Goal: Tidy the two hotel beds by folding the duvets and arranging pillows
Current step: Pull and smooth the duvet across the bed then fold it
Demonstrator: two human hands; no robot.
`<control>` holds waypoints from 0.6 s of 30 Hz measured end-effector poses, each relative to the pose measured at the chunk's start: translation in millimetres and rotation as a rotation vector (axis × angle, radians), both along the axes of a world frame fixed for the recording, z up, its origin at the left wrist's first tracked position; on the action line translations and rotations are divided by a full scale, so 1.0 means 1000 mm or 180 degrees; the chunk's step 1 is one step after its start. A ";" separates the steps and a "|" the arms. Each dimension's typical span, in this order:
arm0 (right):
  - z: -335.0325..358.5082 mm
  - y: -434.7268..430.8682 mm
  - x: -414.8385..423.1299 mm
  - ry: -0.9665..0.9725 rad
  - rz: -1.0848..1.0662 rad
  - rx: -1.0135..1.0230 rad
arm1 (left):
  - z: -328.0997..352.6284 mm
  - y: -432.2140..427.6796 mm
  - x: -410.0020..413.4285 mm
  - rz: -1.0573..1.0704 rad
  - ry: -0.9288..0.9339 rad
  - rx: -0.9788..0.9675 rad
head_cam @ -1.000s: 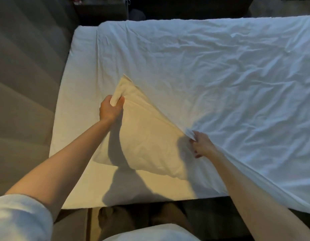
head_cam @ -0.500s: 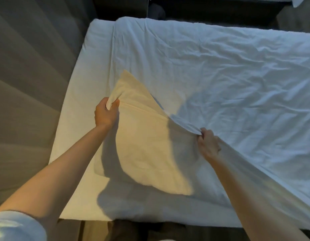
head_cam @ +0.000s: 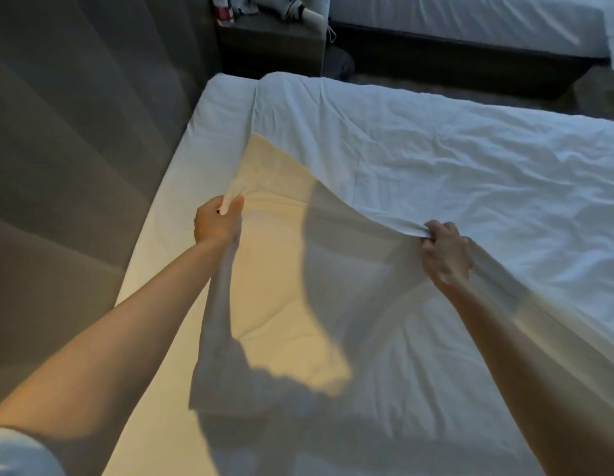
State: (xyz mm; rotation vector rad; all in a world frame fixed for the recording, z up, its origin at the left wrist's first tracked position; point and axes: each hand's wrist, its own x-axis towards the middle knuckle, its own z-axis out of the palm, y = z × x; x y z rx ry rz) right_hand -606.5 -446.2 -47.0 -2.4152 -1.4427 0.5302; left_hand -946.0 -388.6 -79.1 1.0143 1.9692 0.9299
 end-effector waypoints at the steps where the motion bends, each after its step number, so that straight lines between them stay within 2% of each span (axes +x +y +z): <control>1: -0.013 0.004 0.001 -0.0012 0.0024 -0.0068 | -0.013 0.003 0.001 0.0016 0.0036 -0.0079; 8: -0.124 0.023 0.001 -0.0051 0.0018 -0.0427 | -0.125 0.022 -0.001 0.0116 0.0212 -0.0503; 12: -0.177 0.018 -0.003 -0.0047 0.0263 -0.0268 | -0.175 0.022 0.002 0.0071 0.0185 -0.0518; 15: -0.191 0.009 -0.005 0.0263 0.0237 0.0051 | -0.192 0.021 0.011 0.0125 0.0174 -0.0592; 18: -0.187 0.000 0.000 0.0473 0.0459 0.0066 | -0.179 0.020 0.023 0.0052 0.0394 -0.0899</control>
